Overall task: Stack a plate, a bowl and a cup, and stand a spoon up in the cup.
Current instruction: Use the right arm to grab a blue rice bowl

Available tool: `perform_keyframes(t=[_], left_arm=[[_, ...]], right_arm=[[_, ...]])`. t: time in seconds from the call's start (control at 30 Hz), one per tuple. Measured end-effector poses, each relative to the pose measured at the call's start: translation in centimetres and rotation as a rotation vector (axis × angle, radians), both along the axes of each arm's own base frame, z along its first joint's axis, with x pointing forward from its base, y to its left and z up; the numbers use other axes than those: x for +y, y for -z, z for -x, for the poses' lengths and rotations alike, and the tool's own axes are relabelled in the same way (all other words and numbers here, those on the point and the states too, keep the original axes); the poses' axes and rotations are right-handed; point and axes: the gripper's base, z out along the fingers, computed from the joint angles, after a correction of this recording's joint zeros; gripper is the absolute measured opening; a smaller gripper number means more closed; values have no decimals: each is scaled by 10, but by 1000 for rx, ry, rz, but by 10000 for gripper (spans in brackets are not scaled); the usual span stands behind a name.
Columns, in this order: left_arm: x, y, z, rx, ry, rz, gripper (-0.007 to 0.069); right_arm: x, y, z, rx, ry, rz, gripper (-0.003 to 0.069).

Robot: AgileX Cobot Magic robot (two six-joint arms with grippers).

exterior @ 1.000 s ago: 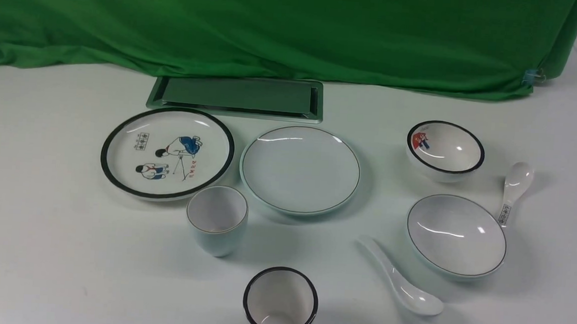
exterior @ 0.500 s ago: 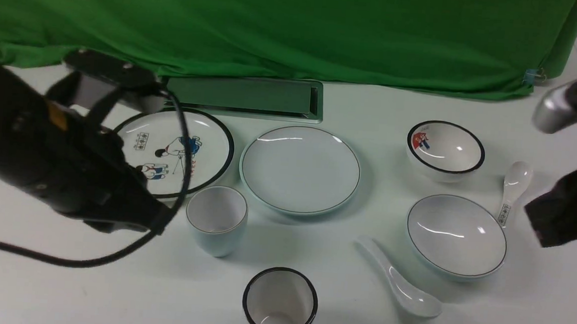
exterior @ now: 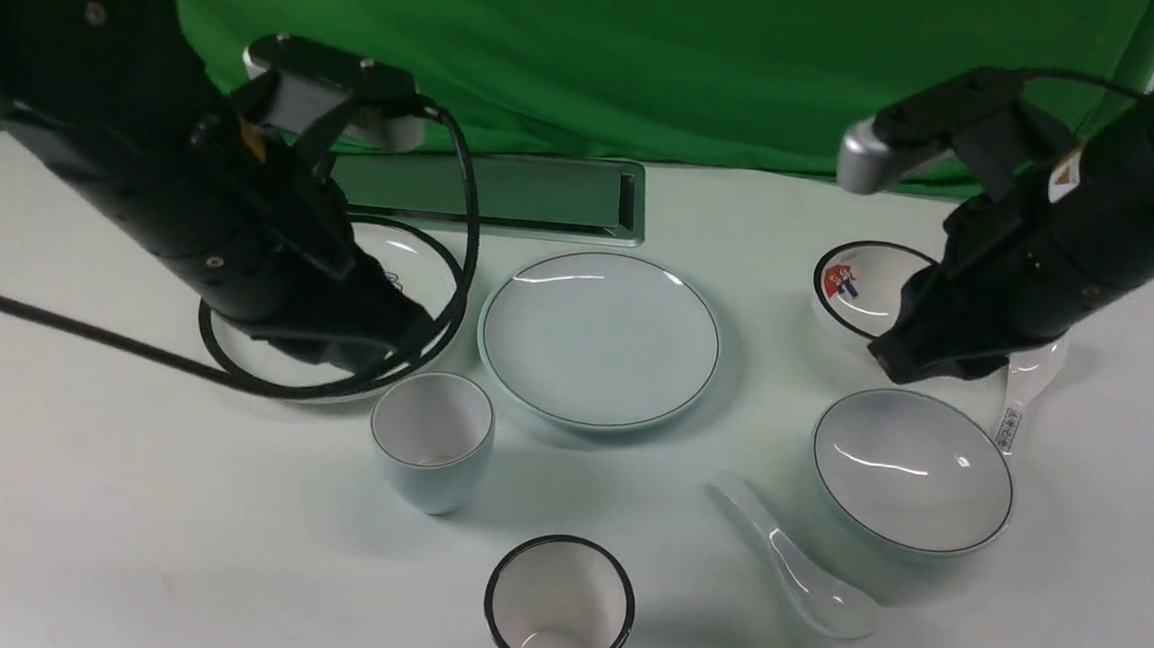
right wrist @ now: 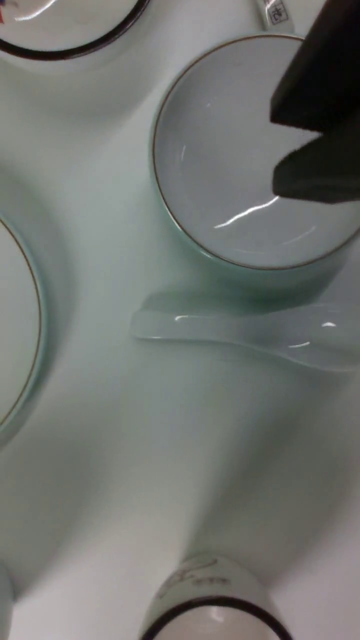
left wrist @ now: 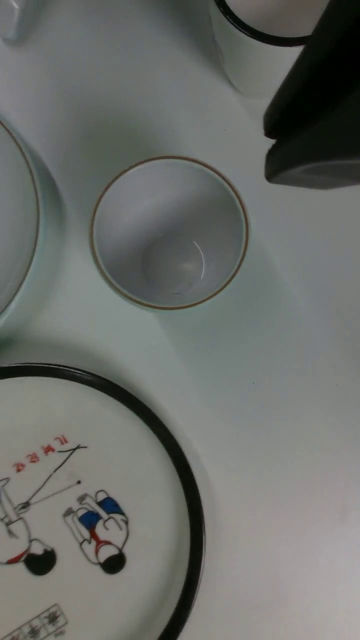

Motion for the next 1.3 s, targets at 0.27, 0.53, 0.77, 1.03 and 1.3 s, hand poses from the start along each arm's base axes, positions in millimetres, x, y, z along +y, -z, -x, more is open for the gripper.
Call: perform_keyframes(t=[0.27,0.53,0.77,1.03,1.3], left_arm=[[-3,15,-9,43,5,-16,20],[-15,35,-15,114,29,-30,167],[-49,36,2,113,144,-45,347],[-58,36,5,85,179,-59,378],[-56,35,2,51,158,-82,379]], right_arm=[[2,12,-3,84,-8,37,265],[-3,14,4,162,-11,92,265],[-40,33,-12,64,209,196,393],[-96,85,-15,95,409,156,497],[-87,101,-27,57,441,29,498]])
